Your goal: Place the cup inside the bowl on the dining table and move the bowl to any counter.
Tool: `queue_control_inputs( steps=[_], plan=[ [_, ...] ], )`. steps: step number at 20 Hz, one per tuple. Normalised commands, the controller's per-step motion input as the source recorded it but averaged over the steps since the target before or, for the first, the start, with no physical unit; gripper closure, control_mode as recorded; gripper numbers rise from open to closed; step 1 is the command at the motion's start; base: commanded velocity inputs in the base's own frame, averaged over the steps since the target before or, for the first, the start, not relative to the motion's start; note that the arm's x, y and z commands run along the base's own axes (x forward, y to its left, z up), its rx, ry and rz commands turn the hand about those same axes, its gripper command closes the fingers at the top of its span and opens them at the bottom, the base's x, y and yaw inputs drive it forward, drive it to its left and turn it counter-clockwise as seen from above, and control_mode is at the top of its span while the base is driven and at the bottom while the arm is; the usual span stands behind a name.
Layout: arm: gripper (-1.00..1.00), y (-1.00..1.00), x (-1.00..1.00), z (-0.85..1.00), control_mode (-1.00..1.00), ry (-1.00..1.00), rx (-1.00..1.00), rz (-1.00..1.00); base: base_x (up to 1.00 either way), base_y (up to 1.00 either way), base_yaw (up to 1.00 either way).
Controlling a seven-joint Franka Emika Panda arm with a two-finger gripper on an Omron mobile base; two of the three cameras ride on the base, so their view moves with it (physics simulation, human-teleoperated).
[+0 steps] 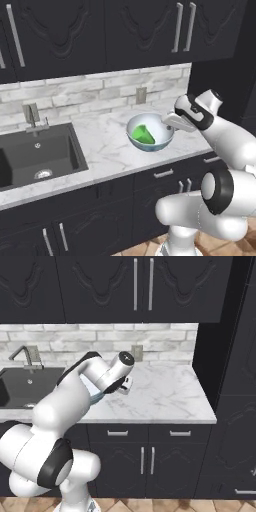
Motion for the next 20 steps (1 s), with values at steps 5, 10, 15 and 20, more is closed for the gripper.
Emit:
queue_control_inputs(
  steps=[5, 10, 15, 20],
  plan=[
    [1.00, 0.00, 0.00, 0.00, 1.00, 0.00, 0.00, 0.00, 0.16, -0.07, 0.04],
    [1.00, 0.00, 0.00, 0.00, 1.00, 0.00, 0.00, 0.00, 0.00, 0.00, 0.00],
    [1.00, 0.00, 0.00, 0.00, 1.00, 0.00, 0.00, 0.00, 0.00, 0.00, 0.00],
    [1.00, 0.00, 0.00, 0.00, -1.00, 0.00, 0.00, 0.00, 0.00, 0.00, 0.00]
  ],
)
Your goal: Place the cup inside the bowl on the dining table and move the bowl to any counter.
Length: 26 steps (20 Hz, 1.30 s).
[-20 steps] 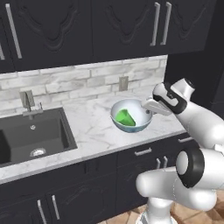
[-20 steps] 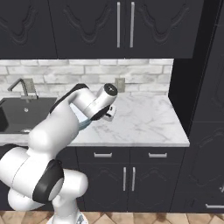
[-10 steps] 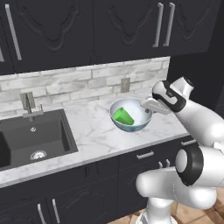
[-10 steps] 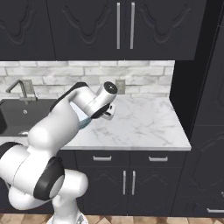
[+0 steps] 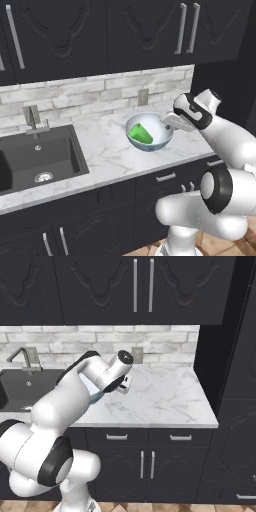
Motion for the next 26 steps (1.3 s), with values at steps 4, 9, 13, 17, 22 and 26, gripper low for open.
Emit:
queue_control_inputs(
  steps=[4, 9, 13, 17, 22, 26],
  plan=[
    [1.00, 0.00, 0.00, -0.04, -1.00, 0.00, 0.00, 0.00, 0.00, 0.00, 0.00],
    [1.00, 0.00, -0.01, -0.33, -1.00, 0.00, 0.10, 0.00, 0.00, 0.00, 0.00],
    [1.00, 0.00, 0.00, -0.28, -1.00, 0.03, 0.06, 0.00, 0.00, 0.00, 0.00],
    [1.00, 0.00, 0.00, -0.03, -1.00, 0.12, 0.00, 0.00, 0.00, 0.00, 0.00],
    [1.00, 0.00, 0.10, -0.03, -1.00, 0.18, 0.00, 0.00, 0.00, 0.00, 0.00],
    [1.00, 0.00, 0.19, -0.05, -1.00, 0.11, 0.00, 0.00, 0.00, 0.00, 0.00]
  ],
)
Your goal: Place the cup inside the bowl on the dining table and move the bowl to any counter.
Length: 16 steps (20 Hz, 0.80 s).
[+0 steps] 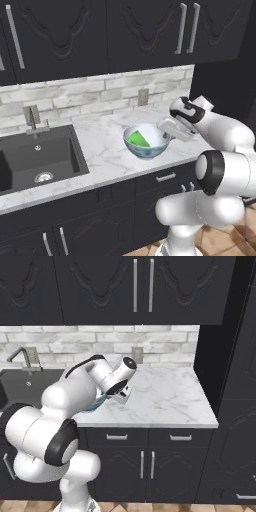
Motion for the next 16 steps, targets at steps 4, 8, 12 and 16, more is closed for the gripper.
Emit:
queue_control_inputs(
  steps=[4, 8, 12, 16],
  plan=[
    [1.00, 0.00, 0.04, -0.37, -1.00, 0.00, 0.00, 0.00, 0.00, 0.00, 0.00],
    [1.00, 0.00, 0.01, -0.39, -1.00, 0.00, 0.00, 0.00, 0.00, 0.00, 0.00],
    [1.00, 0.00, 0.01, -0.23, -1.00, 0.00, 0.00, 0.00, 0.00, 0.00, 0.00],
    [1.00, 0.00, 0.12, -0.04, -1.00, 0.00, 0.00, 0.00, 0.00, 0.00, 0.00]
  ],
)
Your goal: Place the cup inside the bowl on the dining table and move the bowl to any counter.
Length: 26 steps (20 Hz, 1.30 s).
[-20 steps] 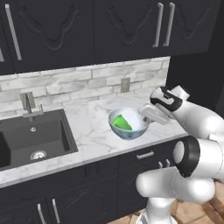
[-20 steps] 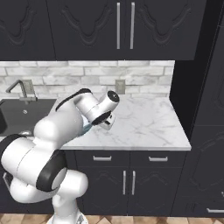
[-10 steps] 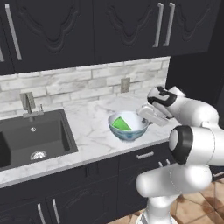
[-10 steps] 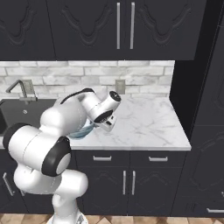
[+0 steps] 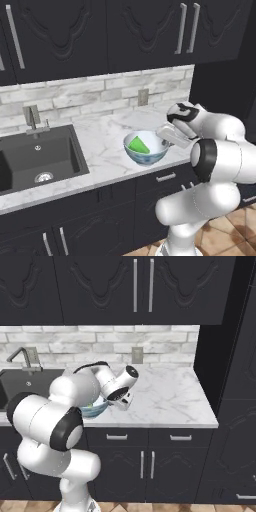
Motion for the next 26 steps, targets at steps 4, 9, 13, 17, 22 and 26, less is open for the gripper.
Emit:
queue_control_inputs(
  steps=[4, 9, 13, 17, 22, 26],
  plan=[
    [1.00, 0.00, 0.37, 0.00, -1.00, 0.00, 0.00, 0.00, 0.00, 0.00, 0.00],
    [1.00, 0.00, 0.45, 0.00, -1.00, 0.00, 0.00, 0.00, 0.00, 0.00, 0.00],
    [1.00, 0.00, 0.46, 0.00, -1.00, 0.00, 0.00, 0.00, 0.00, 0.00, 0.00],
    [1.00, 0.00, 0.43, 0.00, -1.00, 0.00, 0.00, 0.00, 0.00, 0.00, 0.00],
    [1.00, 0.00, 0.39, -0.05, -1.00, 0.00, 0.00, 0.00, 0.00, 0.00, 0.00],
    [1.00, 0.00, 0.33, -0.12, -1.00, 0.00, 0.00, 0.00, 0.00, 0.00, 0.00]
  ],
)
